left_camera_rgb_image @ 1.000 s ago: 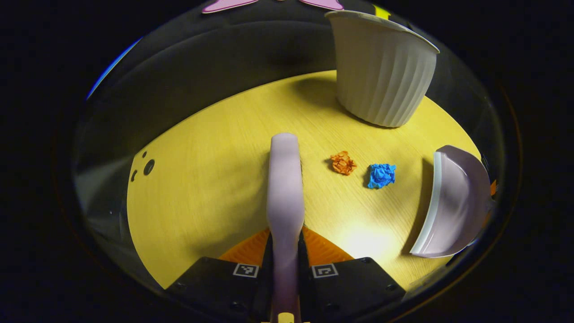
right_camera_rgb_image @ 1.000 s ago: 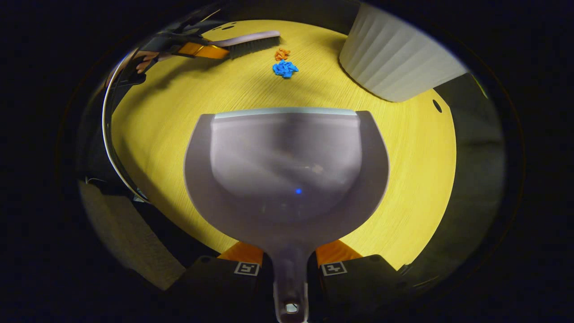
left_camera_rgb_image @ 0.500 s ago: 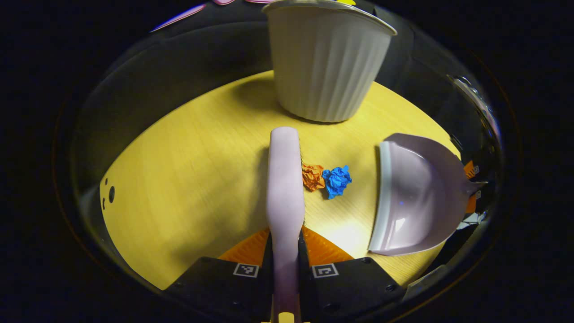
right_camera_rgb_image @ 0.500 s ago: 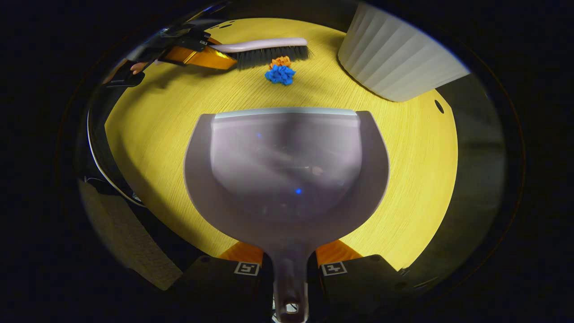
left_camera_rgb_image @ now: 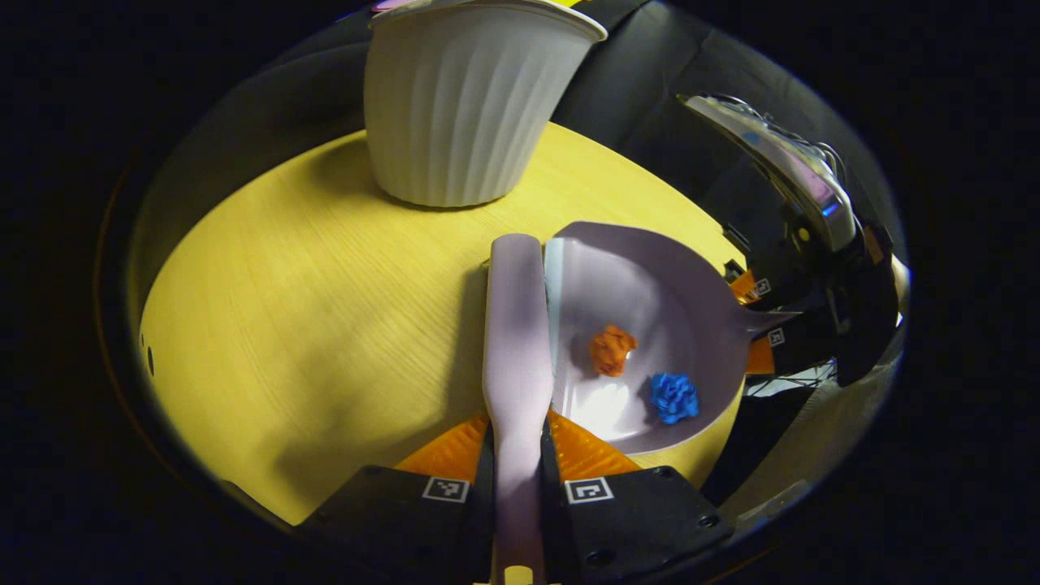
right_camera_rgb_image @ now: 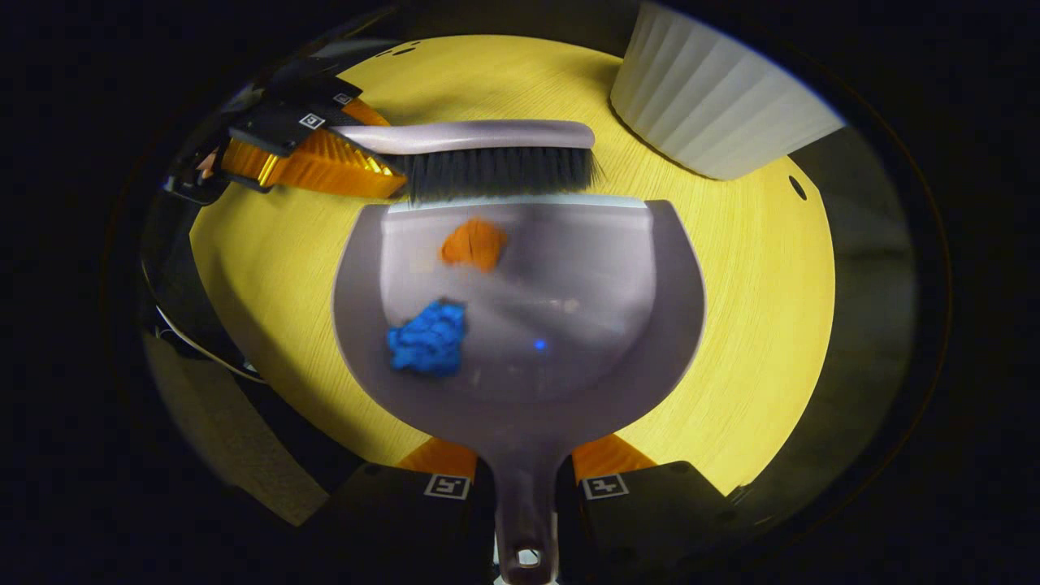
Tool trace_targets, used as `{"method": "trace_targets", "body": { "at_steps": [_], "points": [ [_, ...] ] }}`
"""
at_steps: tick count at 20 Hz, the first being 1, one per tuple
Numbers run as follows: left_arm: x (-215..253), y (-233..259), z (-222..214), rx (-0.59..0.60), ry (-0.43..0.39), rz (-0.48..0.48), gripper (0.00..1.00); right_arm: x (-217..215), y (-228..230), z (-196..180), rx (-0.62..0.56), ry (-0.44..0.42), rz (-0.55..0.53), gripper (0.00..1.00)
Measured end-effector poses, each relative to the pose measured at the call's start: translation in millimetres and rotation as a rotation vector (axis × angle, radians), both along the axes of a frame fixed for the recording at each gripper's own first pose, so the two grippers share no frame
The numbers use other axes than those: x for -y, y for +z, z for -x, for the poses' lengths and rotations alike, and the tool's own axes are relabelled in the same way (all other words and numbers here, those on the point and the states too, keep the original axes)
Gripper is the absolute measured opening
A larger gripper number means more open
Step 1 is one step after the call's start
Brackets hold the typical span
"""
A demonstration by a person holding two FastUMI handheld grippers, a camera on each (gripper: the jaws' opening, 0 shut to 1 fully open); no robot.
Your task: Pick up the small broom and dustpan from the desktop, sweep the trash into the dustpan with the broom, and then empty the trash into the garbage bin.
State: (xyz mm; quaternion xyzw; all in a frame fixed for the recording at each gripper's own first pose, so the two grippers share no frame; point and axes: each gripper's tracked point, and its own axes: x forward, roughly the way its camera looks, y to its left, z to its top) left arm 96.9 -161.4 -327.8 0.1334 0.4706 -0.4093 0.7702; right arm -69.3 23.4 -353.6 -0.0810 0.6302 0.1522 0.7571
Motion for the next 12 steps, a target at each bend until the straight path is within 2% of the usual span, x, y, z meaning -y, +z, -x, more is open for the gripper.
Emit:
{"method": "trace_targets", "body": {
  "at_steps": [3, 5, 6, 7, 11, 12],
  "points": [
    [-12, 7, -16, 0.061, 0.052, -0.022, 0.31, 3, -1, 3, 0.014, -0.022, -0.005, 0.35],
    [-31, 8, -27, 0.108, 0.108, -0.041, 0.28, 4, 3, 5, 0.025, -0.046, -0.024, 0.35],
    [-41, 8, -32, 0.125, 0.144, -0.044, 0.32, 5, 7, 7, 0.033, -0.06, -0.032, 0.35],
    [-55, 6, -34, 0.144, 0.18, -0.046, 0.24, 7, 13, 8, 0.037, -0.071, -0.041, 0.35],
    [-115, -6, -32, 0.199, 0.31, -0.038, 0.32, 25, 52, 18, 0.052, -0.118, -0.054, 0.35],
    [-125, -14, -26, 0.198, 0.335, -0.035, 0.29, 33, 63, 19, 0.063, -0.131, -0.056, 0.35]
  ]
}}
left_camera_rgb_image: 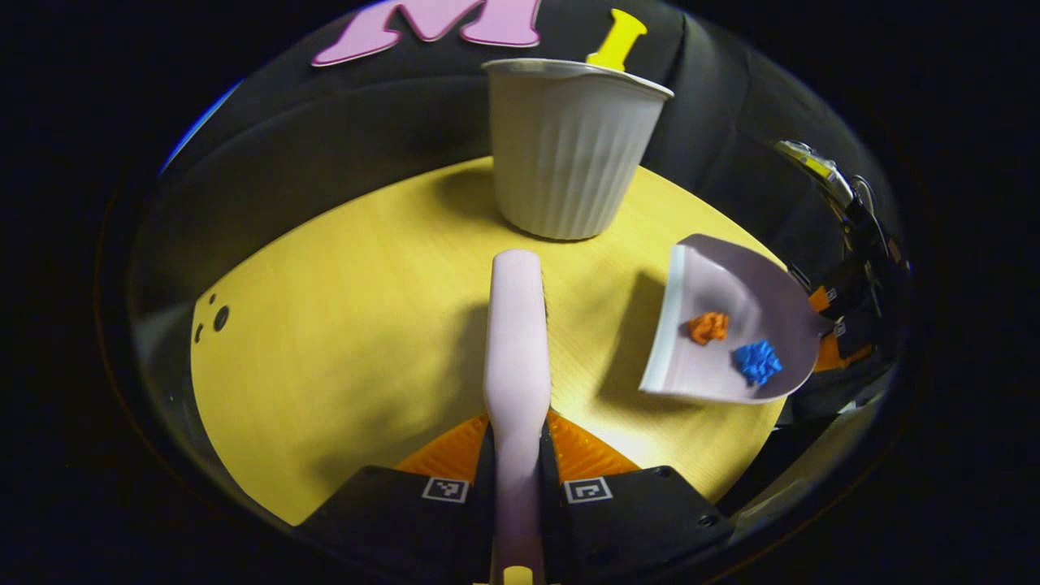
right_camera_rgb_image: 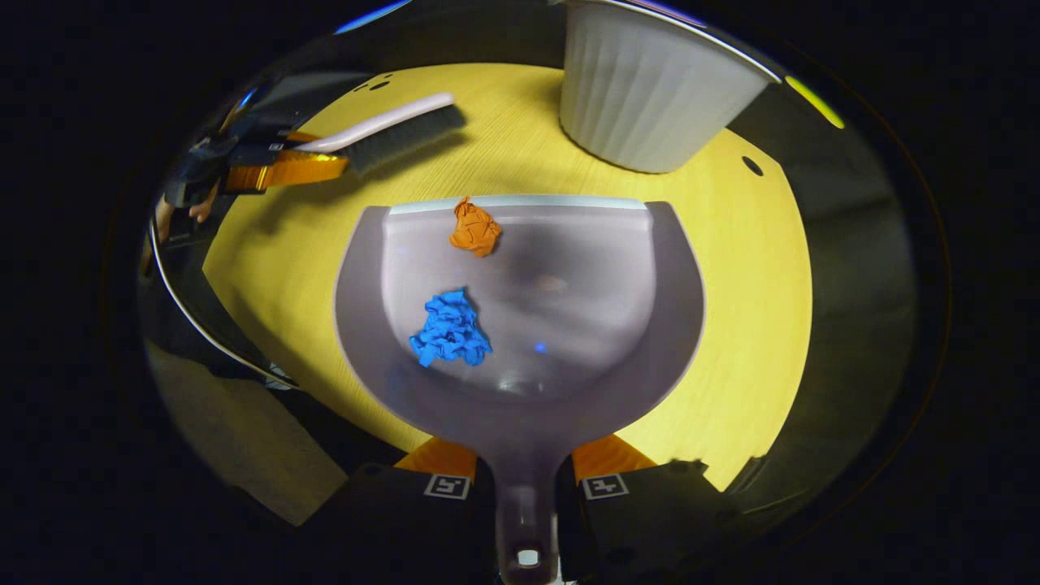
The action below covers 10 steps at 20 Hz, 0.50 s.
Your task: Pick up the small broom and dustpan from the desktop, sweep the trash into the dustpan with the broom, and then empty the trash into the garbage bin.
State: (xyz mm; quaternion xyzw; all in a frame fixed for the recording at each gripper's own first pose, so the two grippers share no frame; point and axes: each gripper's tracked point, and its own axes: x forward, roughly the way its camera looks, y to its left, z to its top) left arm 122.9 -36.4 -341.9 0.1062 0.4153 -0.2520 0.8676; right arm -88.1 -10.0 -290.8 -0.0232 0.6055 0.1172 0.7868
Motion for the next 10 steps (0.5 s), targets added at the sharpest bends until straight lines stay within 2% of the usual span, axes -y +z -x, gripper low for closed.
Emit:
{"method": "trace_targets", "body": {
  "at_steps": [1, 2, 3, 5, 9, 10],
  "points": [
    [-11, 3, 5, -0.005, 0.021, 0.01, 0.28, 6, 15, -3, 0.006, -0.017, -0.005, 0.35],
    [-22, 4, 8, -0.009, 0.038, 0.019, 0.31, 12, 29, -3, 0.015, -0.029, -0.007, 0.35],
    [-29, 6, 12, -0.014, 0.053, 0.024, 0.28, 21, 44, -4, 0.025, -0.044, -0.005, 0.35],
    [-40, 5, 16, -0.026, 0.077, 0.03, 0.29, 43, 73, -10, 0.05, -0.075, 0.006, 0.35],
    [-41, -4, 44, -0.058, 0.094, 0.044, 0.31, 77, 141, -22, 0.104, -0.137, -0.013, 0.35],
    [-41, -5, 50, -0.064, 0.096, 0.05, 0.28, 85, 157, -26, 0.116, -0.147, -0.006, 0.35]
  ]
}}
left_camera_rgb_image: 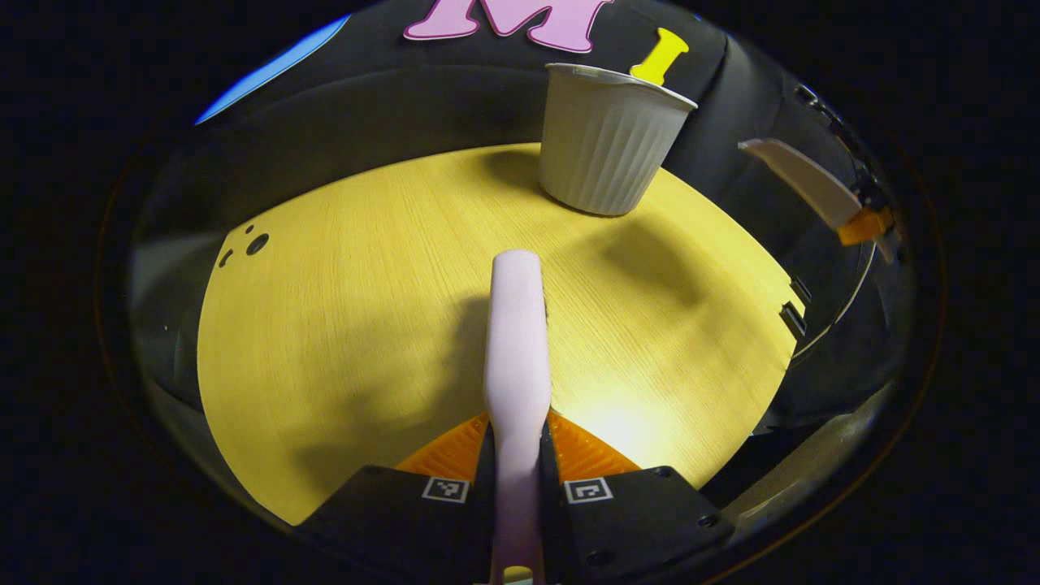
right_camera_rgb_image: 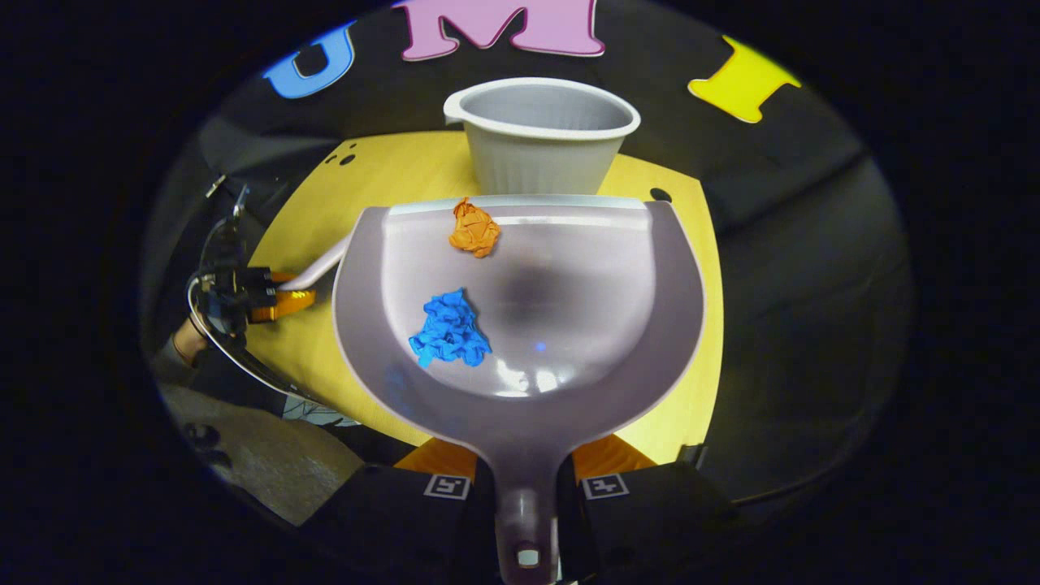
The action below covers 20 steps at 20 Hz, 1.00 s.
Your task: Pick up the small broom and dustpan from the desktop, sweep the trash into the dustpan with the broom, and then empty the trash into the garbage bin.
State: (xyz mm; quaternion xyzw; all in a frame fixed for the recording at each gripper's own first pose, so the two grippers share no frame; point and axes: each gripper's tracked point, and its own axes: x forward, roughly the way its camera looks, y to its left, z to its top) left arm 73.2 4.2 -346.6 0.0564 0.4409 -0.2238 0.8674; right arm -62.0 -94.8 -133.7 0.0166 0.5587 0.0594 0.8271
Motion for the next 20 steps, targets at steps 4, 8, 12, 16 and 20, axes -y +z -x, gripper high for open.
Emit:
{"method": "trace_targets", "body": {
  "at_steps": [4, 8, 12, 16, 20],
  "points": [
    [0, -2, 10, -0.011, 0.008, 0.011, 0.28, 25, 46, -19, 0.007, -0.001, 0.048, 0.35],
    [2, 1, 16, -0.016, 0.017, 0.031, 0.28, 62, 63, -72, 0.008, -0.039, 0.065, 0.35],
    [-3, 0, 19, -0.018, 0.036, 0.029, 0.28, 90, 70, -114, -0.018, -0.016, 0.145, 0.35],
    [-14, -3, 26, -0.031, 0.065, 0.023, 0.31, 99, 69, -146, -0.081, 0.041, 0.224, 0.35],
    [-14, -7, 30, -0.043, 0.091, 0.044, 0.29, 105, 64, -173, -0.157, 0.096, 0.307, 0.34]
  ]
}}
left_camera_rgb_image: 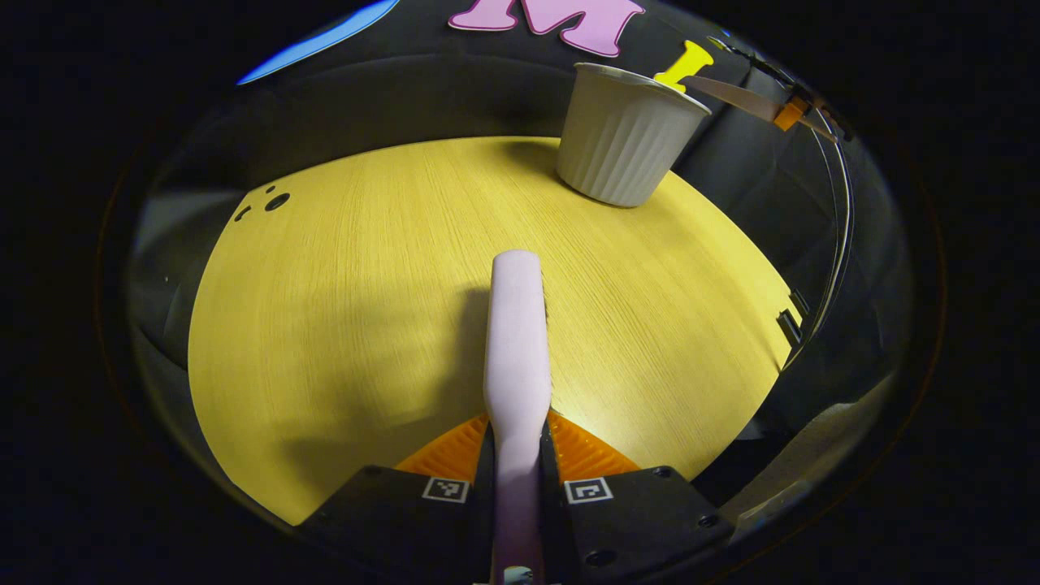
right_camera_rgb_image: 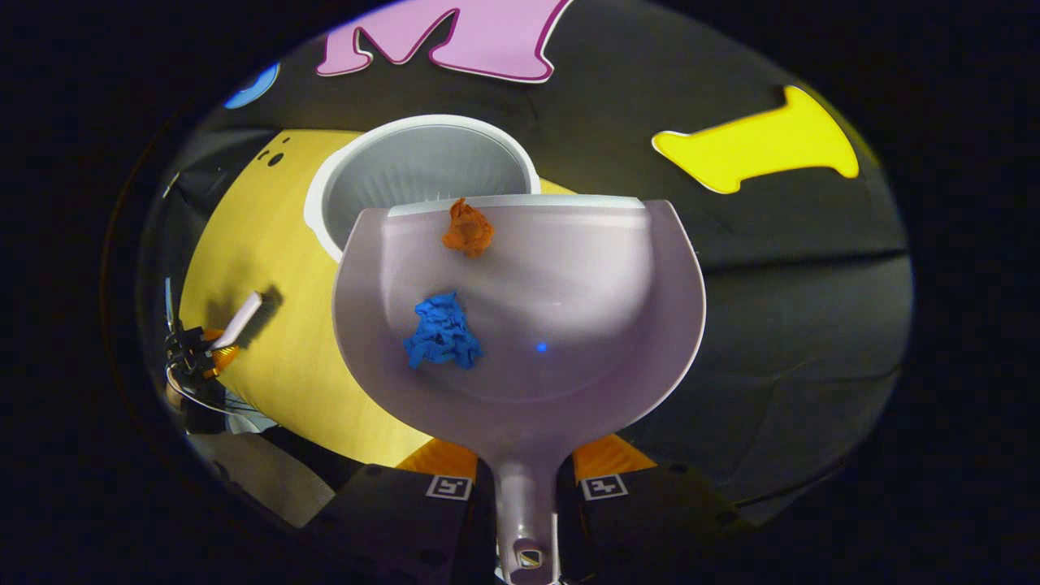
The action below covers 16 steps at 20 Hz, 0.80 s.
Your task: Pick up the small broom and dustpan from the desktop, sweep the trash into the dustpan with the broom, and then empty the trash into the garbage bin.
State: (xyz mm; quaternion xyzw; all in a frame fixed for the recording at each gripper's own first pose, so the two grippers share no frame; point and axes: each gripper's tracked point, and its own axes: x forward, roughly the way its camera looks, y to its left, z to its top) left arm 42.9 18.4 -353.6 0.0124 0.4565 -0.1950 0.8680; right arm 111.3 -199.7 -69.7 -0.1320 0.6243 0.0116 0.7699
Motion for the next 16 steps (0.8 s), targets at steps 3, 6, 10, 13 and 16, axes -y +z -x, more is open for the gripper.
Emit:
{"method": "trace_targets", "body": {
  "at_steps": [3, 6, 10, 13, 16],
  "points": [
    [3, -3, 4, -0.009, 0.007, 0.015, 0.28, 0, -2, -21, -0.074, 0.059, 0.054, 0.34],
    [1, -3, 3, -0.014, 0.009, 0.012, 0.28, 6, 1, -34, -0.162, 0.134, 0.146, 0.34],
    [-2, -5, 2, -0.017, 0.028, 0.019, 0.28, 2, 2, -48, -0.248, 0.17, 0.182, 0.34],
    [-6, -8, 2, -0.023, 0.043, 0.024, 0.28, -4, 2, -55, -0.257, 0.199, 0.179, 0.33],
    [-7, -6, -1, -0.016, 0.044, 0.016, 0.28, -6, 0, -57, -0.25, 0.223, 0.184, 0.34]
  ]
}}
